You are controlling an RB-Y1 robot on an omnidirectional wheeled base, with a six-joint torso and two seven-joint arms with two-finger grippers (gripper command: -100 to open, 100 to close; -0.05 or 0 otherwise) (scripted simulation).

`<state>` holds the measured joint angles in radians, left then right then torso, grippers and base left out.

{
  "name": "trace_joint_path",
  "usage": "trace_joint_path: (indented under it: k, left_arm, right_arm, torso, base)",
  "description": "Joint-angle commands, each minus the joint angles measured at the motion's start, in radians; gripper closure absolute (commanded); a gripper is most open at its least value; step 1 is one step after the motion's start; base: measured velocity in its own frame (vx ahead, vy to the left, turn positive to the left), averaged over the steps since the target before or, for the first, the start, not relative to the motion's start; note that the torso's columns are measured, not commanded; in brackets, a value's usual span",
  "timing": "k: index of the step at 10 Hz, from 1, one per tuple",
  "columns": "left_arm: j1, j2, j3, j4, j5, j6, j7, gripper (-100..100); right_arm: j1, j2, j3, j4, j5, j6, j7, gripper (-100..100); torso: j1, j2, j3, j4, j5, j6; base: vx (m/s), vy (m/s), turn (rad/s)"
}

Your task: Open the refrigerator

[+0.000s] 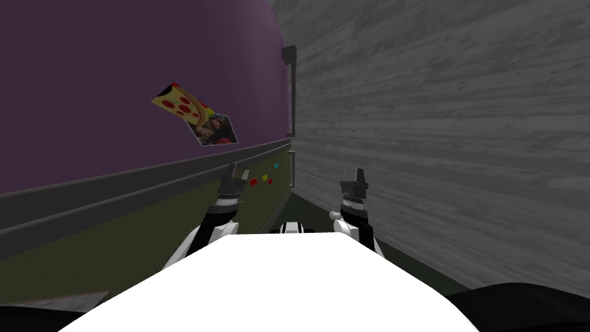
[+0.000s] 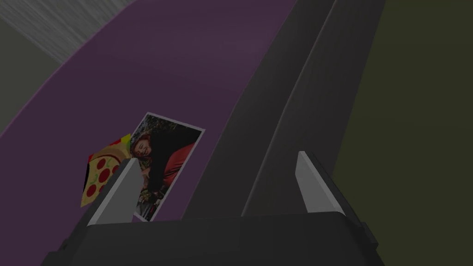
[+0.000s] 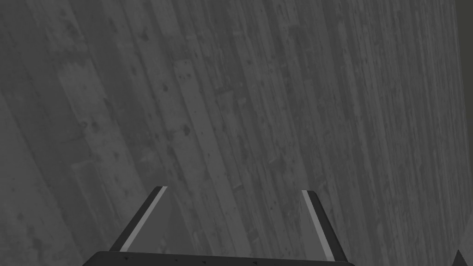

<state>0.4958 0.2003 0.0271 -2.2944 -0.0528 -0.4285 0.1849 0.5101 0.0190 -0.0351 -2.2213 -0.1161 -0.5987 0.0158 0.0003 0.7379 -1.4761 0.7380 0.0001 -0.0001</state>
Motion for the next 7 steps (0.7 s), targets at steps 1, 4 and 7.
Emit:
trace_joint_path:
  k: [1,4,7]
  left_arm:
    - [-0.022,0.042,0.012,0.03,0.0,0.056,0.039,-100]
    - [-0.052,0.086,0.029,0.065,0.001,0.128,0.088,-100]
    - [-0.084,0.131,0.048,0.104,0.003,0.206,0.14,-100]
  right_arm:
    - [0.0,0.0,0.0,0.0,0.0,0.0,0.0,0]
    - [0.0,0.0,0.0,0.0,0.0,0.0,0.0,0]
    - [0.0,0.0,0.0,0.0,0.0,0.0,0.0,0]
  torso:
    - [-0.001,0.0,0.0,0.0,0.0,0.0]
    - [-0.001,0.0,0.0,0.0,0.0,0.0]
    - [0.0,-0.001,-0.001,0.0,0.0,0.0]
  base:
    - [0.063,-0.055,-0.119]
    - [0.058,-0.056,-0.159]
    - [0.073,-0.046,-0.19]
